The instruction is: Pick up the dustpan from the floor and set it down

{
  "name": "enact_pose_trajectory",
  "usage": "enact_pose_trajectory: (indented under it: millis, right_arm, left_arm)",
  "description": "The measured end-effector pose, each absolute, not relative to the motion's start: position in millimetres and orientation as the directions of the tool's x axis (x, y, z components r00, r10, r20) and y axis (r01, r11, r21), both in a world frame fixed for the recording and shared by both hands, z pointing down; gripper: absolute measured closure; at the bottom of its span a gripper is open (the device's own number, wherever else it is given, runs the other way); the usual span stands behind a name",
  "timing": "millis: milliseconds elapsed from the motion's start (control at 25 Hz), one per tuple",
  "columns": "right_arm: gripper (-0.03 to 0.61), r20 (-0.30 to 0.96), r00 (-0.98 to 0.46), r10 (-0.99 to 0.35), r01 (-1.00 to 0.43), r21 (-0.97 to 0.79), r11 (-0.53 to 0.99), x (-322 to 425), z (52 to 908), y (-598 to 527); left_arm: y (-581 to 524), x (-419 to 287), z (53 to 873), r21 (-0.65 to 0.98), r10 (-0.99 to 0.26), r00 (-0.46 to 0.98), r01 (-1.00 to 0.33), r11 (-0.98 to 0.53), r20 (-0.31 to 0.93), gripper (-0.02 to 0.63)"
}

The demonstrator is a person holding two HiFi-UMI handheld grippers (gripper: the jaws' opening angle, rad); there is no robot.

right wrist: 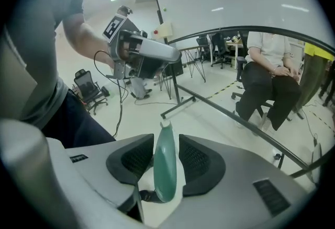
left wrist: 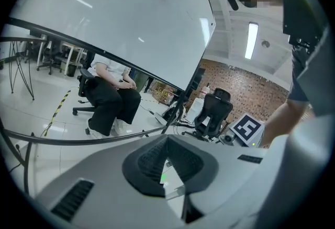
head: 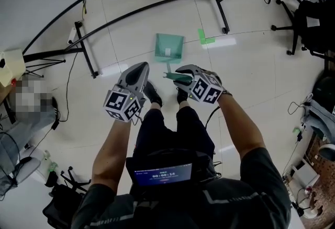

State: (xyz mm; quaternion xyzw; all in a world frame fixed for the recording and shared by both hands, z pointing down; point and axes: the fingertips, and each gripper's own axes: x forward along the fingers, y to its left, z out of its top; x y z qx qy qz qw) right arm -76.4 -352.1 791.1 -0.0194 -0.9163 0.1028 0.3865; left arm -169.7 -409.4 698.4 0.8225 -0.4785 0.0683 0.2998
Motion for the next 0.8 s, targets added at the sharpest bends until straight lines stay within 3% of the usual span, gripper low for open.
enact_pose_trajectory:
  millis: [200,520,800]
  right_arm:
    - [0.413,0.669,-0.741,0.061,-0.117,-0.218,0.969,-77,727,-367]
    - [0.425,0.433,-0.895,-0.104,-0.191,-0.162,0.968,-97,495,-385]
    - [0.518,0.208,-0.947,-0.246,-0.27,-0.096,0.958,-75,345,-385]
  left_arm:
    - [-401,-164,646,0.427,-0.751,0.565,-0.805,-0.412,0.342,0.591]
    - [-379,-175,456,0.357,-0.796,0.586,-0.784,-0.508,0.154,0.591]
    - [-357,-148,345,0.268,-0.77,0.632,-0.76,-0.592,0.093,0.591]
